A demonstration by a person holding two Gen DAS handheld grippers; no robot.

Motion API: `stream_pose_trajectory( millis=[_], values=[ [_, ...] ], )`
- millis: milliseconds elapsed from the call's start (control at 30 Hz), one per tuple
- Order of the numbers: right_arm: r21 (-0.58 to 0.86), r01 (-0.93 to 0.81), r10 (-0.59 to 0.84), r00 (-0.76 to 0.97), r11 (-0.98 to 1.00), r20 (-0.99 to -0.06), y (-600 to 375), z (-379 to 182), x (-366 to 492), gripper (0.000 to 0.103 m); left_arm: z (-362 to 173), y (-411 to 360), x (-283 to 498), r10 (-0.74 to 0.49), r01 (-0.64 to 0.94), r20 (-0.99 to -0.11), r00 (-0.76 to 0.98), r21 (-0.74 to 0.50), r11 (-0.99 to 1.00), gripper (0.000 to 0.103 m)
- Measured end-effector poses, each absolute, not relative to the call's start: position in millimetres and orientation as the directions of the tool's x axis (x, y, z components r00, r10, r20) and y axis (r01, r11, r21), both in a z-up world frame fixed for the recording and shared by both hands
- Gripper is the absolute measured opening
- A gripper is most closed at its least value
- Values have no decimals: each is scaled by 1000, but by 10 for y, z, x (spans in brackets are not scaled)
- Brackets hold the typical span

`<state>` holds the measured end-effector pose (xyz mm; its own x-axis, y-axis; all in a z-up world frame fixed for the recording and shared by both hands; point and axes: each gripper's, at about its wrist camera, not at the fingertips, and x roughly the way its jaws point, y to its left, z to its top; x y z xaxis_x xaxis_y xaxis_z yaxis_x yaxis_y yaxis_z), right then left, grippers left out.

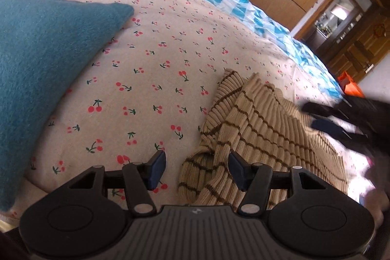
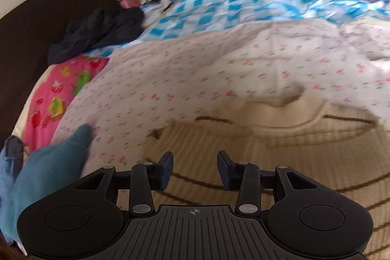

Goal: Fold small clothes

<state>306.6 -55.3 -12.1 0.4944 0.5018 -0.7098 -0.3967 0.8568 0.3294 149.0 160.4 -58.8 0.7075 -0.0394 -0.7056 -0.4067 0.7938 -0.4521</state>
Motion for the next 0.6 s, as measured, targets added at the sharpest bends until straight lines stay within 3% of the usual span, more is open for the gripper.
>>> stream_pose_trajectory(
  millis=[233, 300, 367, 500, 600],
  values=[
    [199, -419, 389, 438, 886, -811, 158, -430, 3263, 39, -625, 1585, 1520, -97, -352, -704, 703, -463, 814, 61],
    [207, -413, 392, 436, 887, -810, 168, -410, 3255, 19, -631, 1613, 1515, -117, -345, -699, 705, -483, 805, 61],
    [236, -424, 426, 436, 874, -793, 168, -319, 3204, 11, -614, 1661, 1478, -123, -344, -681, 722, -506, 791, 61],
    [277, -452, 486, 454, 848, -747, 258, -178, 3132, 9, -614, 1718, 1443, -127, -344, -667, 734, -528, 777, 61],
    [258, -424, 443, 426, 868, -789, 378, -366, 3271, 10, -650, 1695, 1492, -123, -356, -697, 706, -500, 790, 61]
  ],
)
